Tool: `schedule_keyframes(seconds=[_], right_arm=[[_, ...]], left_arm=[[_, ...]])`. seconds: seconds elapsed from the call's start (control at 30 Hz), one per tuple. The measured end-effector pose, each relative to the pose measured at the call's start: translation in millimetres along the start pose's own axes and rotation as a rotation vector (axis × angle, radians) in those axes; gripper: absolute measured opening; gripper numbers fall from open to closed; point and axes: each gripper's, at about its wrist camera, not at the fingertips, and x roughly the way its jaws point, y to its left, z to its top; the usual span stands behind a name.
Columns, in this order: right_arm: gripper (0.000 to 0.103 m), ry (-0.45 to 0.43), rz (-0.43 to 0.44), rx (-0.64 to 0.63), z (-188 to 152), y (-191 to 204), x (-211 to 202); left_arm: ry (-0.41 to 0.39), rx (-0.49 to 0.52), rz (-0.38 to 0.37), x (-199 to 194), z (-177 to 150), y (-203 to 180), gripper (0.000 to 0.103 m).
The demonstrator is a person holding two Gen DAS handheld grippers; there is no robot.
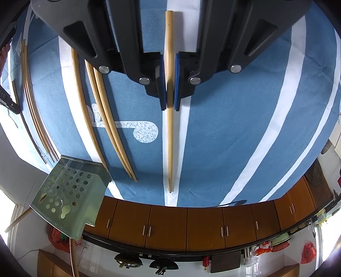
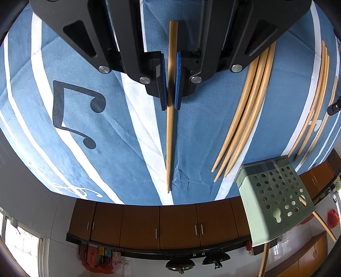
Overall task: Organize utensils
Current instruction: 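Lift the held chopsticks upright with both grippers toward the green holder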
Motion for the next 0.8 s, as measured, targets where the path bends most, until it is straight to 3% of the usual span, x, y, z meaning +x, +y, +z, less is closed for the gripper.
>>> schedule_keyframes(seconds=[0.8], right_arm=[[0.008,0.001,0.014,0.013,0.6,-2.4,-0.5]], left_arm=[[-0.002,-0.021,-0.029,-0.2,-0.8,4.9,0.009]])
